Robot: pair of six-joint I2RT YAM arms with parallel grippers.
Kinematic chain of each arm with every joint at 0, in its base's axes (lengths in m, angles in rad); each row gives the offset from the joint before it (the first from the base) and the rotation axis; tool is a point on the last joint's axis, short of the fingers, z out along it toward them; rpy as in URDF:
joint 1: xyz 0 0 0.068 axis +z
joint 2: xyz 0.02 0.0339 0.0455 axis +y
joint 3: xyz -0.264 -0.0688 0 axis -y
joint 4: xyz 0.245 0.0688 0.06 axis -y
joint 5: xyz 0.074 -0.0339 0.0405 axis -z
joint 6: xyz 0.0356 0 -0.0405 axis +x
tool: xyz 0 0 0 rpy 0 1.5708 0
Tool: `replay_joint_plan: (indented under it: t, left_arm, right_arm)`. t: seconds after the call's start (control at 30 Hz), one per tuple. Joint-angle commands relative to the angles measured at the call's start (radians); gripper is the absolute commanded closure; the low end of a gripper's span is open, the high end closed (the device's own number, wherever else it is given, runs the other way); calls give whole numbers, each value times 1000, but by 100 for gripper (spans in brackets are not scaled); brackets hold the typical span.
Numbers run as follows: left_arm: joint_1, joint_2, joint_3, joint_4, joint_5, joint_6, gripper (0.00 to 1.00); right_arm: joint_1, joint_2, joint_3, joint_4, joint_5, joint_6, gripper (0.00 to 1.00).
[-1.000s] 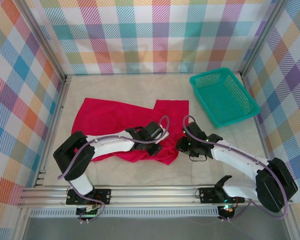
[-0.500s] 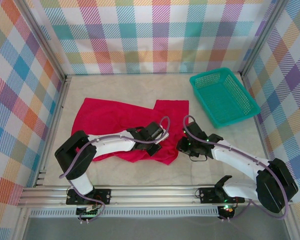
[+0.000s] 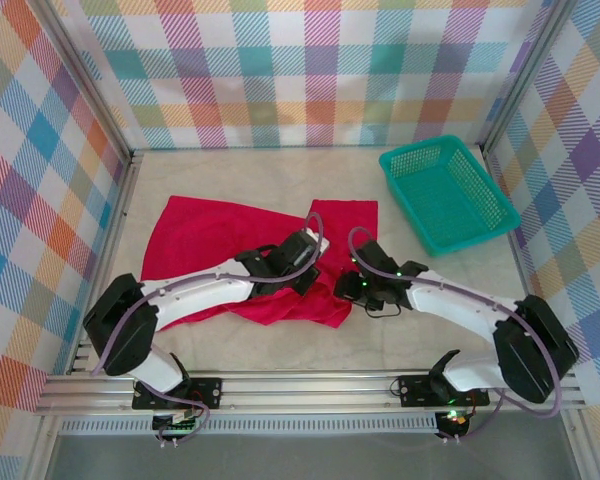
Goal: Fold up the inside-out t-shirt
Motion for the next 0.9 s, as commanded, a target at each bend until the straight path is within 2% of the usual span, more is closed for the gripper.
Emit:
replay_joint_plan:
  t: [0.0,0.1,0.23,0.3,0.33,0.43,0.5,0.63,0.67,0.7,0.73,0.8,0.83,0.87]
  left_arm:
    - [13,-37,-11,13,-169,-102,100]
    - [29,12,65,-64,-189,-138,100]
    - [48,104,162,-139,-193,-175,100]
    - [64,129,193,-162,-179,-198,100]
    - [73,135,202,-167,-167,-209,100]
    - [99,134,213,-165,-145,-237,100]
    - [111,132,228,-174,-119,-244,100]
    - [128,120,260,-205,-83,-245,100]
    - [129,114,266,-216,-74,-244,100]
    - [132,105,271,-224,-67,-244,100]
    - [133,94,275,-234,-69,-243,100]
    - [139,71,293,-268,-88,-228,100]
    - [145,60,307,-286,-99,-217,100]
    - [155,48,327,-309,-114,-201,100]
  right_arm:
    - [22,26,56,31,9,-2,48]
    - [51,24,94,9,40,-3,52]
    - [100,13,147,-40,83,10,65]
    - [114,17,151,-23,78,15,66]
    - [116,31,155,-22,75,15,64]
    - [114,95,165,-37,111,0,46]
    - [106,146,177,-29,137,-18,39]
    - [74,267,214,25,152,-52,36]
    - [66,292,226,43,154,-54,38]
    - [57,311,243,48,156,-55,46]
    - [50,317,261,42,157,-59,58]
    - [36,289,302,-1,167,-84,91]
    - [34,269,321,-27,171,-103,99]
    - [27,229,356,-78,173,-139,100]
